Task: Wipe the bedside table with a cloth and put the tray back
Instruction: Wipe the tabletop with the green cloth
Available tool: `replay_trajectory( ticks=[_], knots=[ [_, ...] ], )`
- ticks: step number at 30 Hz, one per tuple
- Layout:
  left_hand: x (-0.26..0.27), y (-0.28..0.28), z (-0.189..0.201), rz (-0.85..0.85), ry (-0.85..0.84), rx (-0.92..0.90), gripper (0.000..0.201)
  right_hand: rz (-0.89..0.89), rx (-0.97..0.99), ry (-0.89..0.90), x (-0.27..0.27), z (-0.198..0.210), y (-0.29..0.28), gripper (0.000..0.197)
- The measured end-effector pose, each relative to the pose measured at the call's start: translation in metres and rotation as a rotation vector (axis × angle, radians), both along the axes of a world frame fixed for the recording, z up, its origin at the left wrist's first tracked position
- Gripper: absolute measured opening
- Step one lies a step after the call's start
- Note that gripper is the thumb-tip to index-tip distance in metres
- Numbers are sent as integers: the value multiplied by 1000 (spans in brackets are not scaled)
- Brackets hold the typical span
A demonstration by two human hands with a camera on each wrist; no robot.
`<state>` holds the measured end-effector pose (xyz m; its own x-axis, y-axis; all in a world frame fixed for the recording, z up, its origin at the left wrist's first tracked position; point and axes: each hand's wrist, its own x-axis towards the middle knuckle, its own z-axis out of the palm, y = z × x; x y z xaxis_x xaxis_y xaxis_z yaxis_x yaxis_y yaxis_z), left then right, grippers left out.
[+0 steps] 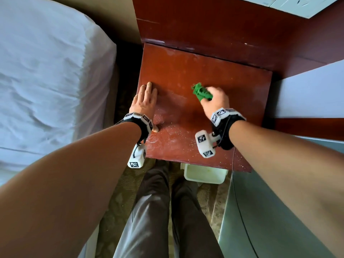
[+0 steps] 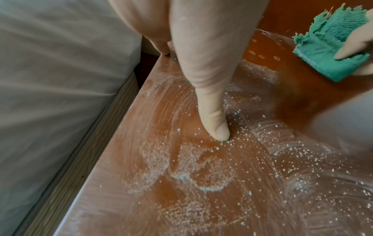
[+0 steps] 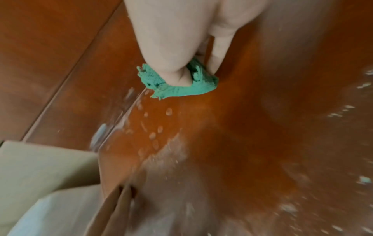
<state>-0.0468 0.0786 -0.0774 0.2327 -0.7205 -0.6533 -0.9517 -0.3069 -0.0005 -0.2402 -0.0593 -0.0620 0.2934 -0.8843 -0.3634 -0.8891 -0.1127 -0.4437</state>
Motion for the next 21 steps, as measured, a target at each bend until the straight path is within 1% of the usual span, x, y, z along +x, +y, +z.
replay_trajectory(
  ticks=[2,3,7,13,17,19,21],
  knots=[
    [0,0,-1,3,2,-2,156,-101,-4,56,6,-4,-14,40],
    [0,0,-1,2,1,-4,156,-117,13,83,9,-7,-16,41],
    [0,0,-3,13,11,-6,157,-56,22,114,27,-11,-6,41],
    [1,2,-3,15,23,-40,158,219,26,35,37,-16,22,44],
    [2,1,-1,22,34,-24,156,443,52,-8,30,-13,40,40],
    [2,1,0,28,41,-14,156,544,105,-50,26,-11,52,37],
    [1,1,0,35,41,-19,150,639,206,-15,24,-8,67,37]
  ],
)
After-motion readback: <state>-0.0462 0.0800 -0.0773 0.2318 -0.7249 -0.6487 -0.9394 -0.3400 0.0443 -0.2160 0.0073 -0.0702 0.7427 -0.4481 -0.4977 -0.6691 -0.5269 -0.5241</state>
